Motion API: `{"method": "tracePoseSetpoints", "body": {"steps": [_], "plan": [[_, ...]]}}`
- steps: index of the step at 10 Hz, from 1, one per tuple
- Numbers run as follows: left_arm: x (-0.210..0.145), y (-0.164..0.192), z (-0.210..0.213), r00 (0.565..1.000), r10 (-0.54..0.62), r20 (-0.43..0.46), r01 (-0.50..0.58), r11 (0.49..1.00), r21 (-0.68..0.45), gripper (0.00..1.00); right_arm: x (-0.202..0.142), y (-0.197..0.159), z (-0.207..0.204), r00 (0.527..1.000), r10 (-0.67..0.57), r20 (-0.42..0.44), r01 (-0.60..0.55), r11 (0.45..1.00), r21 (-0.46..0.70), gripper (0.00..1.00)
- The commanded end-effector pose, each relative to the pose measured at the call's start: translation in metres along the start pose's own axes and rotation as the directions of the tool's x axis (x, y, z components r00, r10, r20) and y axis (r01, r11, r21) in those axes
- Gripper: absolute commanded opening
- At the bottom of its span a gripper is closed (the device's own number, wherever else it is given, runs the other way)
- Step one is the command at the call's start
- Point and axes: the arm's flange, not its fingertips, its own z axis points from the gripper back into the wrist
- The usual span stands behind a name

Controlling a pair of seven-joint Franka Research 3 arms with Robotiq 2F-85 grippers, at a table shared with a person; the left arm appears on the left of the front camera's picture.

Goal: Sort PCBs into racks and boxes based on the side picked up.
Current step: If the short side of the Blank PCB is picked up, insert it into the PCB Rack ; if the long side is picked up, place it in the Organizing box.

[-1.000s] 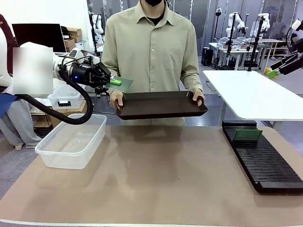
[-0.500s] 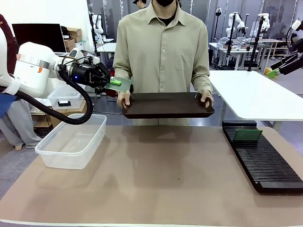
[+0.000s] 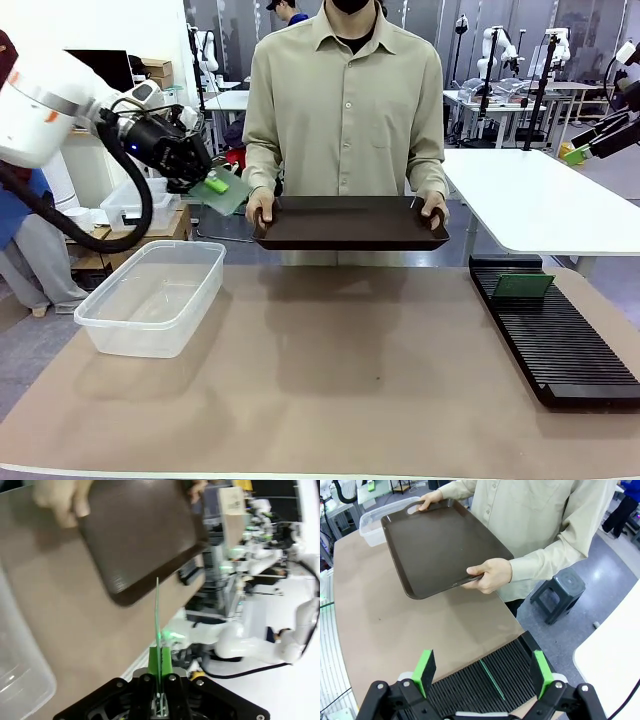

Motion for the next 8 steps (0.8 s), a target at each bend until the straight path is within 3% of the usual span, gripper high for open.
{"method": "tracePoseSetpoints", "body": {"steps": [1, 2, 4, 8], "plan": [[-0.013, -0.001, 0.004, 0.999, 0.026, -0.025, -0.019, 0.973, 0.23, 0.03, 0.001, 0.001, -0.001, 1.0, 0.0, -0.001, 0.0, 1.0, 0.005, 1.0], [-0.017, 0.006, 0.007, 0.999, 0.048, 0.007, -0.048, 0.941, 0.336, 0.03, 0.001, 0.001, -0.001, 1.0, 0.0, -0.001, 0.0, 1.0, 0.005, 1.0], [-0.021, 0.028, 0.006, 0.995, 0.086, 0.051, -0.1, 0.891, 0.443, 0.03, 0.001, 0.001, -0.001, 1.0, 0.0, -0.001, 0.0, 1.0, 0.005, 1.0], [-0.02, 0.076, -0.016, 0.988, 0.121, 0.093, -0.152, 0.806, 0.571, 0.03, 0.001, 0.001, -0.001, 1.0, 0.0, -0.001, 0.0, 1.0, 0.005, 1.0]]}}
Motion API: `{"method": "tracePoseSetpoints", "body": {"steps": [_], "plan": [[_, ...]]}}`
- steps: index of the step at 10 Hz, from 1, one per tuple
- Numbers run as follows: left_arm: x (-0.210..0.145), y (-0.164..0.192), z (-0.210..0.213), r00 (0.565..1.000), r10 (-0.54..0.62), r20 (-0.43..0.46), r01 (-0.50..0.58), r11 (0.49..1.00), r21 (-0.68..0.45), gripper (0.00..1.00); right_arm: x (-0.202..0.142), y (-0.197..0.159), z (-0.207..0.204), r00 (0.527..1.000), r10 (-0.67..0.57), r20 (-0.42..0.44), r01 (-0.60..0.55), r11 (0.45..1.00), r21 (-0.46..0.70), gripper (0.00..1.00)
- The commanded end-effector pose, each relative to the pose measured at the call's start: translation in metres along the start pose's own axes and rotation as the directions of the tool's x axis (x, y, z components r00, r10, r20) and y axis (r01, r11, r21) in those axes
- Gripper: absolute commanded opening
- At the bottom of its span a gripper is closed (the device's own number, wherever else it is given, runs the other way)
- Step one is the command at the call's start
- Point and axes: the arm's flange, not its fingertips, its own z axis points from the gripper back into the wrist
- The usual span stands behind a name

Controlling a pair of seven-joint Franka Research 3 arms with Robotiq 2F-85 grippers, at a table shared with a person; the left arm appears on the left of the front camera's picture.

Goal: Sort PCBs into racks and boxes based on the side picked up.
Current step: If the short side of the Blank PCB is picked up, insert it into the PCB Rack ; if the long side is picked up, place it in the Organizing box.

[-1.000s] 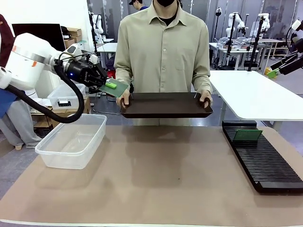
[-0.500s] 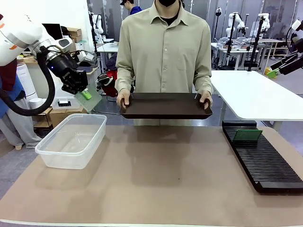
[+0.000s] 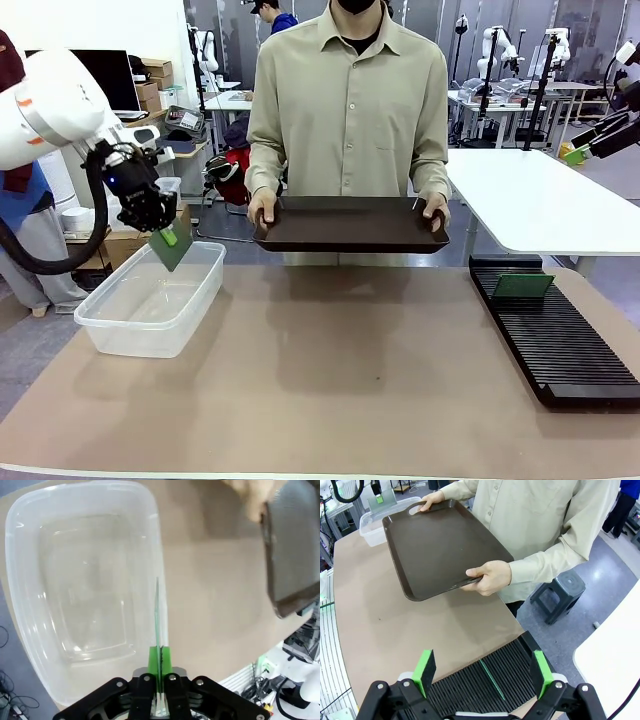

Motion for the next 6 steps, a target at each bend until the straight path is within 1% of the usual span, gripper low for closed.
{"method": "tracePoseSetpoints", "body": {"steps": [1, 2, 4, 6], "plan": [[-0.001, 0.002, -0.019, 0.999, 0.029, 0.017, -0.03, 0.998, 0.06, 0.03, 0.001, 0.001, -0.001, 1.0, 0.0, -0.002, 0.0, 1.0, 0.005, 1.0], [-0.005, 0.005, -0.032, 0.999, 0.026, 0.035, -0.028, 0.997, 0.075, 0.03, 0.001, 0.001, -0.001, 1.0, 0.0, -0.002, 0.0, 1.0, 0.005, 1.0], [-0.004, 0.015, -0.058, 0.998, 0.012, 0.058, -0.015, 0.999, 0.042, 0.03, 0.001, 0.001, -0.001, 1.0, 0.0, -0.002, 0.0, 1.0, 0.005, 1.0], [-0.003, 0.028, -0.085, 0.998, 0.029, 0.064, -0.03, 0.999, 0.022, 0.03, 0.001, 0.001, -0.001, 1.0, 0.0, -0.002, 0.0, 1.0, 0.005, 1.0]]}}
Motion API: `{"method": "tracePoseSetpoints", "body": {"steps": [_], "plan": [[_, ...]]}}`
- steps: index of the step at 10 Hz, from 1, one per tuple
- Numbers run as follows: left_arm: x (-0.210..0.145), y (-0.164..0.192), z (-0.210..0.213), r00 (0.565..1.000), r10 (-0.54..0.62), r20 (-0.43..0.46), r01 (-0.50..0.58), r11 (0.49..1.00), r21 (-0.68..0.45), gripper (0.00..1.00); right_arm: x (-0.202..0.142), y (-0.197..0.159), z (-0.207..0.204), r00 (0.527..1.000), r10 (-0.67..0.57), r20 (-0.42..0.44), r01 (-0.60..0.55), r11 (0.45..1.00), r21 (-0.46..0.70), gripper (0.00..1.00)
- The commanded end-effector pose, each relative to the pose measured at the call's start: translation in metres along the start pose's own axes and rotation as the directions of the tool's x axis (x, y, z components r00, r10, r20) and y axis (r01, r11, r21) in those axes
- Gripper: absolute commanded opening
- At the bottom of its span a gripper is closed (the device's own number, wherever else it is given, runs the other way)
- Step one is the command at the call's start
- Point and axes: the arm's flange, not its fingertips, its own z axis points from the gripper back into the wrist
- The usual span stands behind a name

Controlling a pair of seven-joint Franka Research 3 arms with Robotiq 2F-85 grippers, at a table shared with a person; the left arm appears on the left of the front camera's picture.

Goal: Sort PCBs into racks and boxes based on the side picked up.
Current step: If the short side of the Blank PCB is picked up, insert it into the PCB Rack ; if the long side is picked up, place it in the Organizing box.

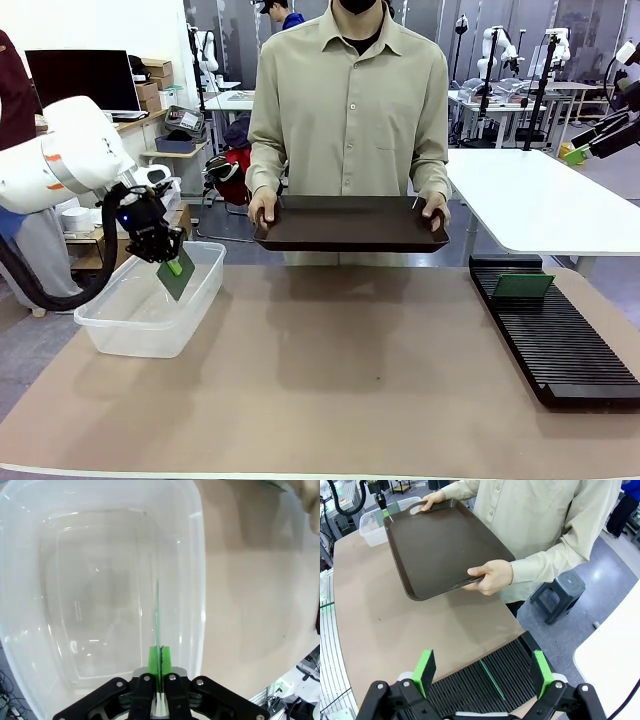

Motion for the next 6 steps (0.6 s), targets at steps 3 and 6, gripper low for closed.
{"method": "tracePoseSetpoints", "body": {"steps": [3, 6], "plan": [[0.003, 0.016, -0.036, 1.0, 0.003, 0.004, -0.003, 0.999, -0.043, 0.03, 0.001, 0.001, -0.001, 1.0, 0.0, -0.002, 0.0, 1.0, 0.005, 1.0], [0.005, 0.026, -0.049, 0.999, 0.031, -0.024, -0.032, 0.997, -0.064, 0.03, 0.001, 0.001, -0.001, 1.0, 0.0, -0.002, 0.0, 1.0, 0.005, 1.0]]}}
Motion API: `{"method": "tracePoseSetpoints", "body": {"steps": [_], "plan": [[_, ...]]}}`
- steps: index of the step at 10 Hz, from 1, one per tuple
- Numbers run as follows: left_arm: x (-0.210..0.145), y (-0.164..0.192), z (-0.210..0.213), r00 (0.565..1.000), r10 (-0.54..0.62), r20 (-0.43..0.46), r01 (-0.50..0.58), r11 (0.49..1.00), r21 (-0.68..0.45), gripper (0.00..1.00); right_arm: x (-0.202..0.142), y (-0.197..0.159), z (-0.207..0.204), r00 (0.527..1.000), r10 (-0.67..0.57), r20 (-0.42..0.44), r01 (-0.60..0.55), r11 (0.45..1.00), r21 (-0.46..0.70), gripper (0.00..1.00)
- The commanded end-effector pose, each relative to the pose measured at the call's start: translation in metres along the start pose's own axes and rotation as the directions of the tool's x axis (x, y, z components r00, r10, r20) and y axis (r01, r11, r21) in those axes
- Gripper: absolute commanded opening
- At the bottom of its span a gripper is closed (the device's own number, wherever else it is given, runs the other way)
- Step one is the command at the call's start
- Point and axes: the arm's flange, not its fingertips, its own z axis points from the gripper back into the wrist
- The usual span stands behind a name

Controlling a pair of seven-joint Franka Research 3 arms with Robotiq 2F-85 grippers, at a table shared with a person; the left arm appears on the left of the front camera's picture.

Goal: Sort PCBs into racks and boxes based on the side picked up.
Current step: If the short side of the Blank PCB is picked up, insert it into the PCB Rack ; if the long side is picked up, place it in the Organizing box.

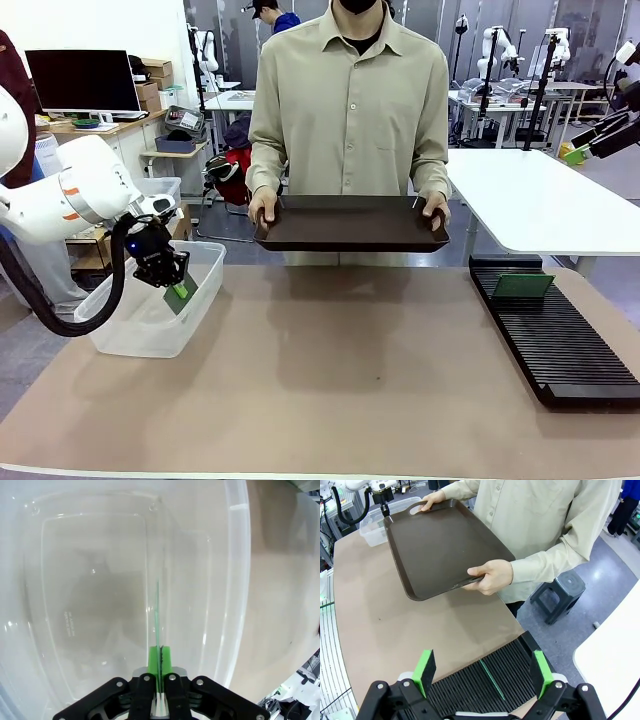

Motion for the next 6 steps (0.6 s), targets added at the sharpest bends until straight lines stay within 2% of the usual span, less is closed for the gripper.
{"method": "tracePoseSetpoints", "body": {"steps": [1, 6], "plan": [[0.0031, 0.0053, 0.0, 1.0, 0.002, 0.002, -0.002, 0.999, -0.032, 0.03, 0.0005, 0.0011, -0.001, 1.0, 0.0, -0.002, 0.0, 1.0, 0.005, 1.0], [0.0037, 0.009, -0.0028, 1.0, 0.015, -0.009, -0.015, 0.999, -0.035, 0.03, 0.0005, 0.0011, -0.001, 1.0, 0.0, -0.002, 0.0, 1.0, 0.005, 1.0]]}}
